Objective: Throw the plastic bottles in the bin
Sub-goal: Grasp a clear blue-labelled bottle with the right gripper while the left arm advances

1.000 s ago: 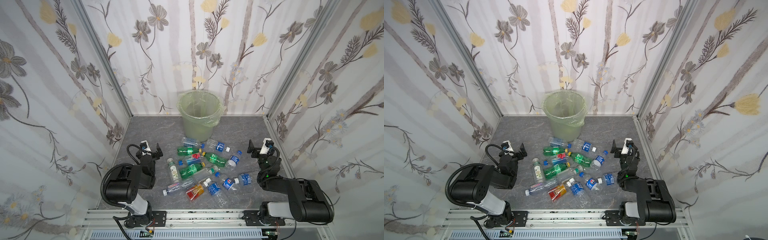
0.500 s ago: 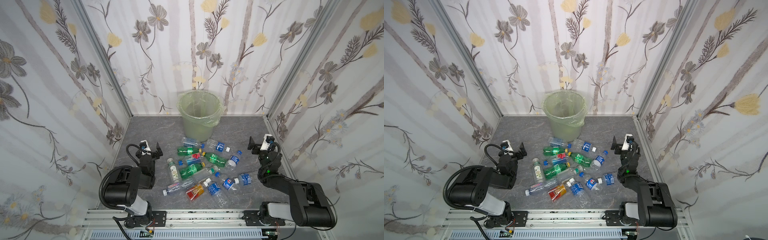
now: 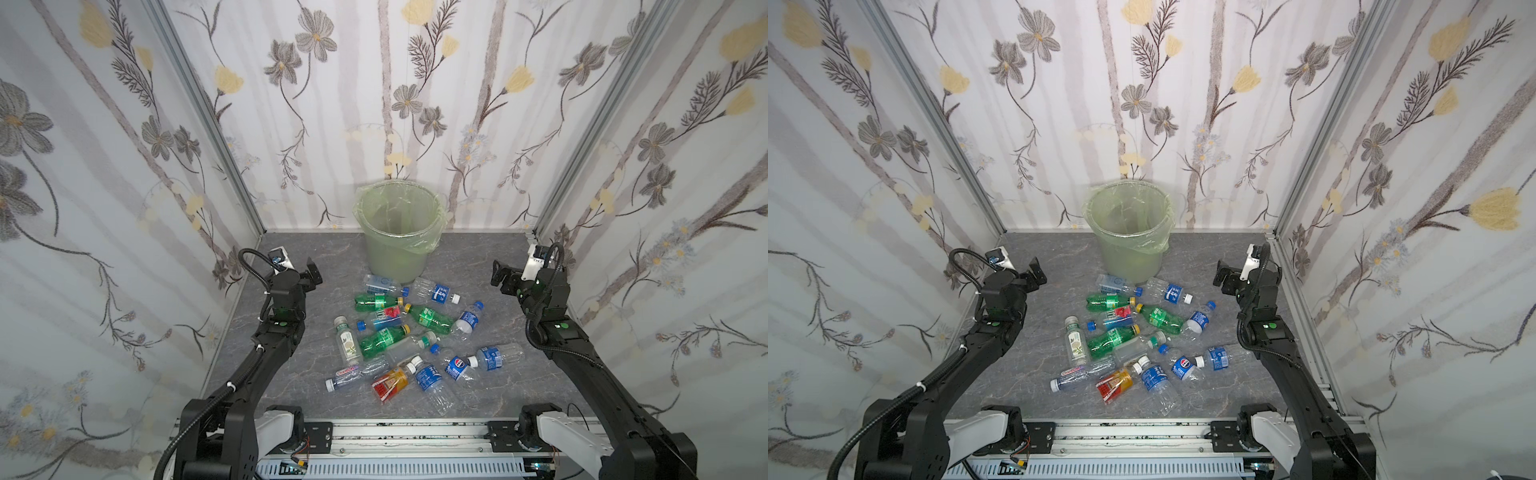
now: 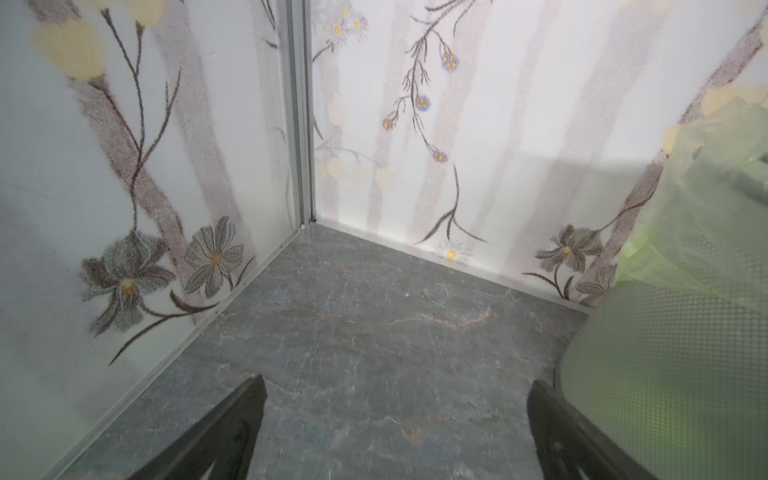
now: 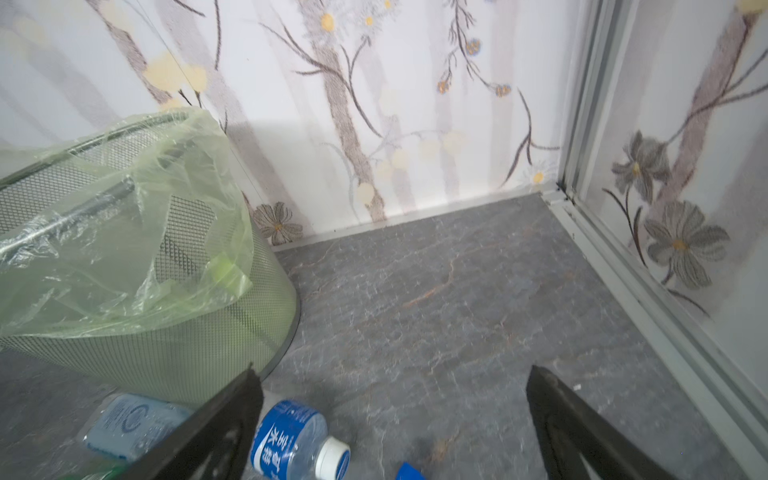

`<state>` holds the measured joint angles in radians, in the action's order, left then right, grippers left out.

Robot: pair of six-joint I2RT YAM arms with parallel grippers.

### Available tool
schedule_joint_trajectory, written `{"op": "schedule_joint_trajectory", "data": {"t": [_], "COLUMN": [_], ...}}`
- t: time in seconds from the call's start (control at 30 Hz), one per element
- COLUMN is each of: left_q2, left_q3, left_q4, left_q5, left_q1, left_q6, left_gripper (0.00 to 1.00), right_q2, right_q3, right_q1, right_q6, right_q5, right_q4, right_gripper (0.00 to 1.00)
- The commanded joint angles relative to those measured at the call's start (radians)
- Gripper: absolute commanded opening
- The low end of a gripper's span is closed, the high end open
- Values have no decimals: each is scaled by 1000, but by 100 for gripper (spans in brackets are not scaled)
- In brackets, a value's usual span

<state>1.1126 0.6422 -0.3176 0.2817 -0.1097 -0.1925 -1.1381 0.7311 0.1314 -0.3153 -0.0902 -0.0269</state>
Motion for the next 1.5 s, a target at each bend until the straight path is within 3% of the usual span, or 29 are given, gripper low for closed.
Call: {"op": "schedule_joint_trajectory", "data": {"t": [0.0, 0.17, 0.43, 0.6, 0.87, 0.97, 1.47], "left_q2": [-54, -134, -195, -191, -164, -153, -173], "left_q3": [48, 81, 69, 65, 73, 73, 41], "left_q4": [291, 421, 529, 529, 525, 523, 515], "left_q5": [-96, -209, -261, -284, -307, -315, -364], "left_q1": [2, 1, 8, 11, 16, 16, 20], "left_q6": [-83, -91, -143, -127, -127, -122, -145], "left_gripper": [100, 100, 100, 100, 100, 100, 100], "right_q2": [54, 127, 272, 357, 418, 377, 102], "right_q3": [16, 70, -42, -185, -339, -384, -399], "right_q1": [18, 28, 39, 40, 42, 42, 40], "right_q6": [-105, -176, -330, -478, -585, -594, -515], "right_q5": [-20, -47, -5, 51, 74, 96, 101], "right_q4": [344, 616, 794, 767, 708, 623, 338], "right_gripper": [100, 100, 99, 99, 94, 89, 81]}}
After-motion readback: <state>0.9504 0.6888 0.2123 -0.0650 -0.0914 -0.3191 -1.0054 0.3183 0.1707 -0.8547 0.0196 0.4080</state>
